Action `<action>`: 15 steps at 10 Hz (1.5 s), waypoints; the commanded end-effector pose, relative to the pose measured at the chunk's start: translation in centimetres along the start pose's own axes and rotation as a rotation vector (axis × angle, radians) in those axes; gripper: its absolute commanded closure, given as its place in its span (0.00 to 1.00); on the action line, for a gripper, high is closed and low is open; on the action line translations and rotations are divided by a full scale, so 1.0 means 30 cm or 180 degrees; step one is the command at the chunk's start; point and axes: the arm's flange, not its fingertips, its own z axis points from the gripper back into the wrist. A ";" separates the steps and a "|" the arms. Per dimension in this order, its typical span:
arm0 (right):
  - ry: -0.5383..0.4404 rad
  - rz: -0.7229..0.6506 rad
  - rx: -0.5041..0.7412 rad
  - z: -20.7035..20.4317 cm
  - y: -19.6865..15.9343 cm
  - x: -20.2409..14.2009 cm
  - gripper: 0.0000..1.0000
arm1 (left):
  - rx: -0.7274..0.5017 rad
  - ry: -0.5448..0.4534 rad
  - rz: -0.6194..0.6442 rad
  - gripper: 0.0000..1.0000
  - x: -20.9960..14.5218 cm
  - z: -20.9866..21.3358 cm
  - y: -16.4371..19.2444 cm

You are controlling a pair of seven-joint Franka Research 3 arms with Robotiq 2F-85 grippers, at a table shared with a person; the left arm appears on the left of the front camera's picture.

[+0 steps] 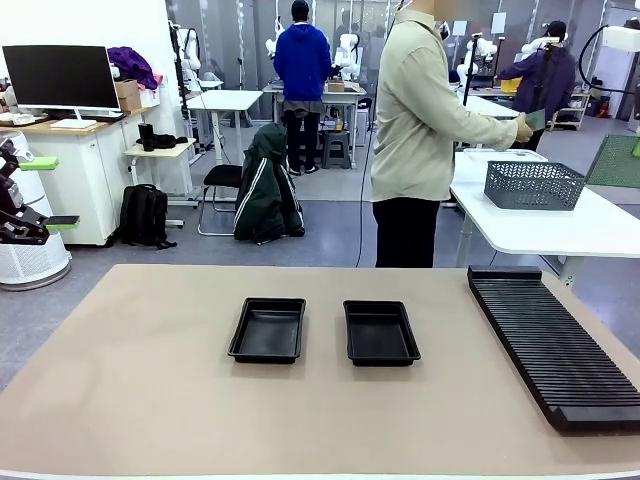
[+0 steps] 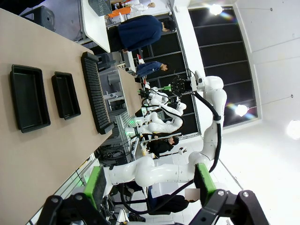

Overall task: Inspect and transfer BCBs to ESD trays.
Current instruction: Pick up the Blank PCB from the PCB Rack and place it in the left ESD tray.

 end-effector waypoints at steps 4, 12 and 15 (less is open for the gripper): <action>0.0000 0.0000 0.0000 0.000 0.000 0.000 0.98 | 0.0016 -0.0018 -0.0013 0.00 -0.001 0.002 -0.004; -0.0277 -0.0178 0.0008 -0.048 -0.045 0.016 0.98 | 0.0016 -0.0018 -0.0013 0.00 -0.001 0.002 -0.004; -0.0851 -0.0848 -0.0008 -0.203 -0.136 0.179 0.98 | 0.0016 -0.0018 -0.0013 0.00 -0.001 0.002 -0.004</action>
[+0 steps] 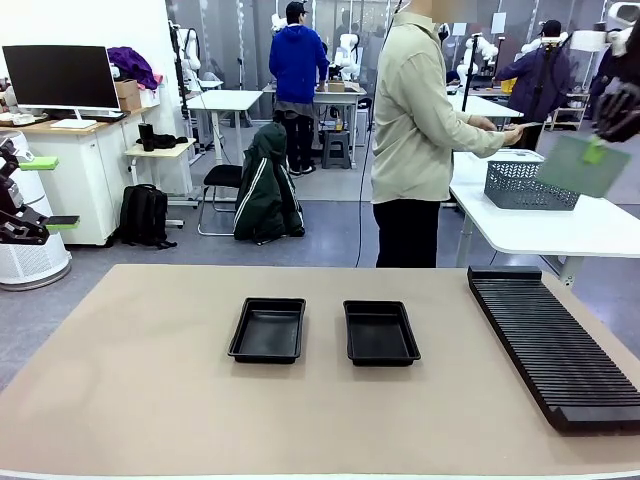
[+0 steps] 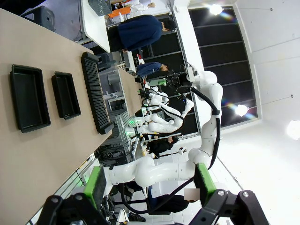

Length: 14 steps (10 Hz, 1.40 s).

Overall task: Inspect and transfer BCBs to ESD trays.
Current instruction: Pick up the Blank PCB from the PCB Rack and place it in the left ESD tray.

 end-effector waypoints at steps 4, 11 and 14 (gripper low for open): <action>-0.0640 -0.1147 0.0091 -0.319 0.020 0.297 0.98 | 0.0016 -0.0018 -0.0013 0.00 -0.001 0.002 -0.004; -0.1037 -0.2484 0.0656 -0.712 0.125 0.528 0.98 | 0.0016 -0.0018 -0.0013 0.00 -0.001 0.002 -0.004; -0.1159 -0.2831 0.0844 -0.851 0.167 0.550 0.98 | 0.0016 -0.0018 -0.0013 0.00 -0.001 0.002 -0.004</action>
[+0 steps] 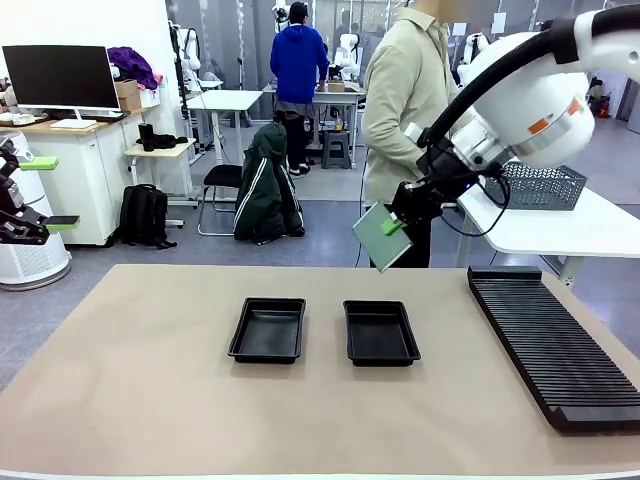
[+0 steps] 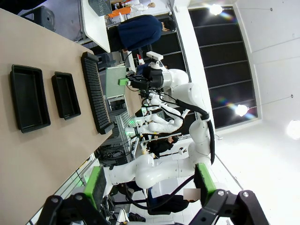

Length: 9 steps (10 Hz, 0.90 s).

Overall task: Inspect and transfer BCBs to ESD trays.
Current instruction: Pick up the Blank PCB from the PCB Rack and place it in the left ESD tray.

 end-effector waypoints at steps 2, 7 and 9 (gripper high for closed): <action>-0.0149 -0.0307 0.0199 -0.141 -0.001 -0.021 0.98 | 0.0015 -0.0018 -0.0012 0.00 -0.001 0.002 -0.003; -0.0001 -0.0819 0.0462 -0.359 -0.020 -0.016 0.98 | 0.0015 -0.0018 -0.0012 0.00 -0.001 0.002 -0.003; 0.0024 -0.1091 0.0687 -0.445 -0.011 0.017 0.98 | 0.0015 -0.0018 -0.0012 0.00 -0.001 0.002 -0.003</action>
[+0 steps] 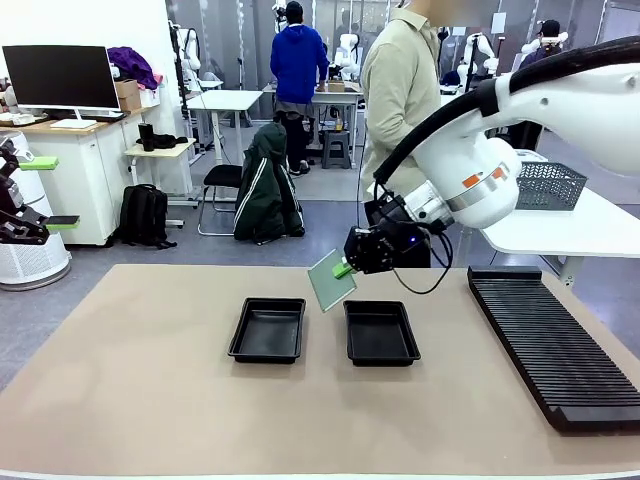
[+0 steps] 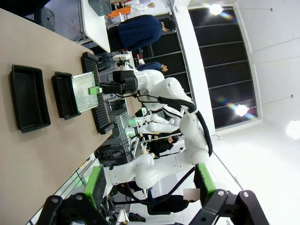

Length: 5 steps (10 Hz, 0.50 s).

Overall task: Inspect and transfer BCBs to ESD trays.
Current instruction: Pick up the Blank PCB from the PCB Rack and place it in the left ESD tray.

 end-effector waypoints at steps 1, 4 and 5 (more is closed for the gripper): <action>-0.0083 -0.0315 0.0145 -0.071 0.039 0.053 0.98 | 0.0015 -0.0019 -0.0011 0.00 -0.002 0.002 -0.003; -0.0099 -0.0670 0.0030 -0.167 0.045 0.081 0.98 | 0.0015 -0.0019 -0.0011 0.00 -0.002 0.002 -0.003; -0.0113 -0.0754 -0.0055 -0.198 0.048 0.088 0.98 | 0.0015 -0.0019 -0.0011 0.00 -0.002 0.002 -0.003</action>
